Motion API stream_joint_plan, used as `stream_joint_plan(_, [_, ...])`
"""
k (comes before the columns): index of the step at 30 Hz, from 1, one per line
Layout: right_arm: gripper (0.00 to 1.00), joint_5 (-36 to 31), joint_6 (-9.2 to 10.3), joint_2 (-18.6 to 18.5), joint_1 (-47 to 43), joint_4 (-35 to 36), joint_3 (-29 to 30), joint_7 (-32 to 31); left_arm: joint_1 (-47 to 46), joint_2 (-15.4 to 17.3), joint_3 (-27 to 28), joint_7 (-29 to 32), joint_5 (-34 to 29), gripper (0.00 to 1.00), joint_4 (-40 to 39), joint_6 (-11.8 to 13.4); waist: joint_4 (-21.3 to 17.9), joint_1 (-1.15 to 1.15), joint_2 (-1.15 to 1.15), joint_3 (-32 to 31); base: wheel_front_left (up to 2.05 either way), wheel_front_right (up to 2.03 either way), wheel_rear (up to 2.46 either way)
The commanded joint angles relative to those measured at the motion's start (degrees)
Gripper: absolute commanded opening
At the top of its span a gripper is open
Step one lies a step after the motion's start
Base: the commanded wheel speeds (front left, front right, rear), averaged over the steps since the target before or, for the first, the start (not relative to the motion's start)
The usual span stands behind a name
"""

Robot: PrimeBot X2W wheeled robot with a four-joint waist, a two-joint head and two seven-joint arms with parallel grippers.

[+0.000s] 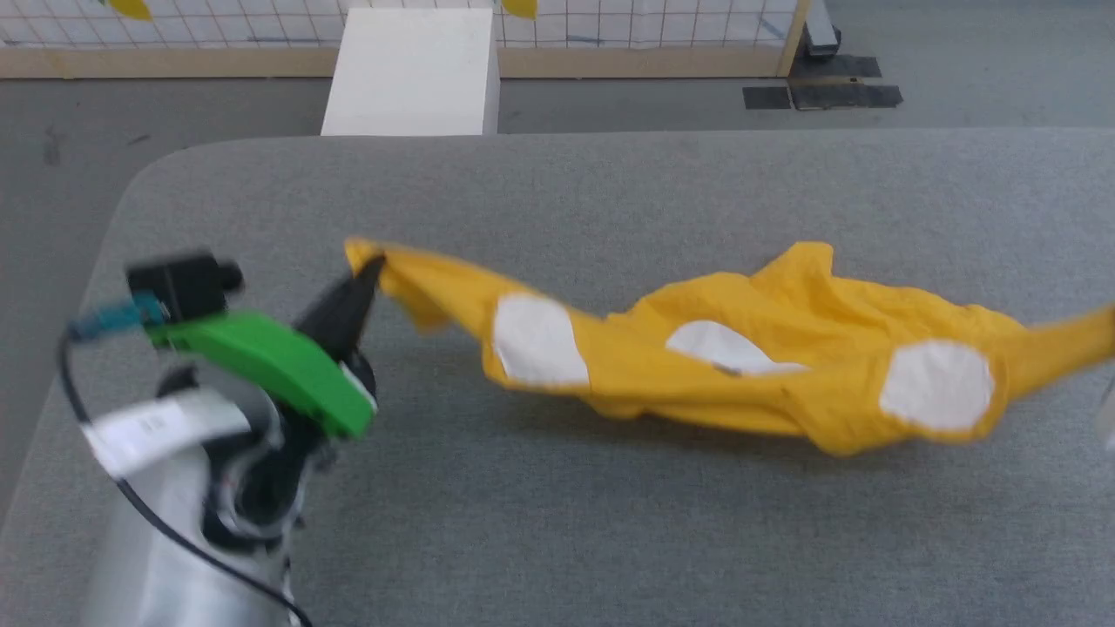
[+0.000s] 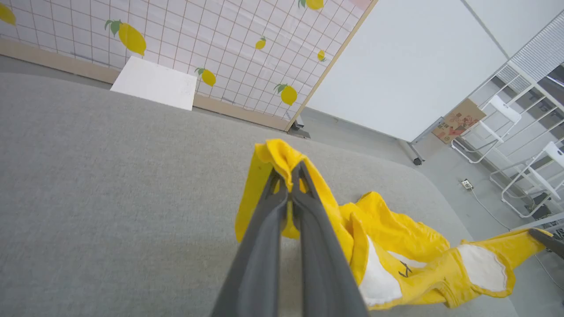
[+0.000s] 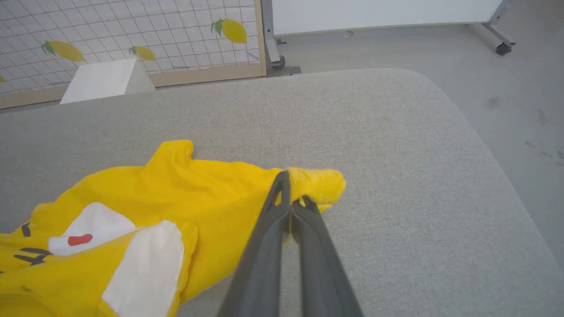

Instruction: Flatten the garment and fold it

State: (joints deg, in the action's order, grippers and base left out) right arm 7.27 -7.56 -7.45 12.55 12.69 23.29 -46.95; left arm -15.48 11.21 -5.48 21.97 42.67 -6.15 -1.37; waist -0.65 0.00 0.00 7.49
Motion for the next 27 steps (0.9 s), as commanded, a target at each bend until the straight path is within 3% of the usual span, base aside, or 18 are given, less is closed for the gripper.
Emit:
stream_joint_plan(1, [0.0, 0.79, 0.08, -1.44, 4.03, 0.26, -1.76, -0.79, -4.34, 0.4, 1.21, 1.24, 1.79, 0.0, -0.42, 0.45, -1.03, 0.0, 0.0, 2.34, 0.0, 0.0, 0.0])
stream_joint_plan(8, [0.0, 1.22, 0.08, -8.13, 26.13, -7.28, -11.47, -0.92, -25.6, 2.72, 4.3, 4.43, 1.35, 0.0, 3.56, 4.63, -3.33, 0.0, 0.0, 11.01, 0.0, 0.0, 0.0])
stream_joint_plan(15, [0.0, -4.11, 0.08, -8.79, 50.13, -18.84, -16.88, 8.41, -47.17, 5.04, 4.81, -0.8, -4.91, 0.0, 13.12, 6.65, -5.23, 0.0, 0.0, 18.81, 0.0, 0.0, 0.0])
stream_joint_plan(20, [0.0, -9.14, 0.08, -7.29, 62.96, -24.69, -17.93, 19.03, -58.8, 4.93, 7.13, -8.57, -5.85, 0.0, 18.81, 6.34, -5.94, 0.0, 0.0, 21.81, 0.0, 0.0, 0.0])
stream_joint_plan(27, [0.0, -14.67, 0.08, -5.55, 73.22, -30.51, -15.89, 33.15, -66.85, 5.01, 10.41, -18.06, -4.83, 0.0, 23.57, 3.99, -5.66, 0.0, 0.0, 23.08, 0.0, 0.0, 0.0])
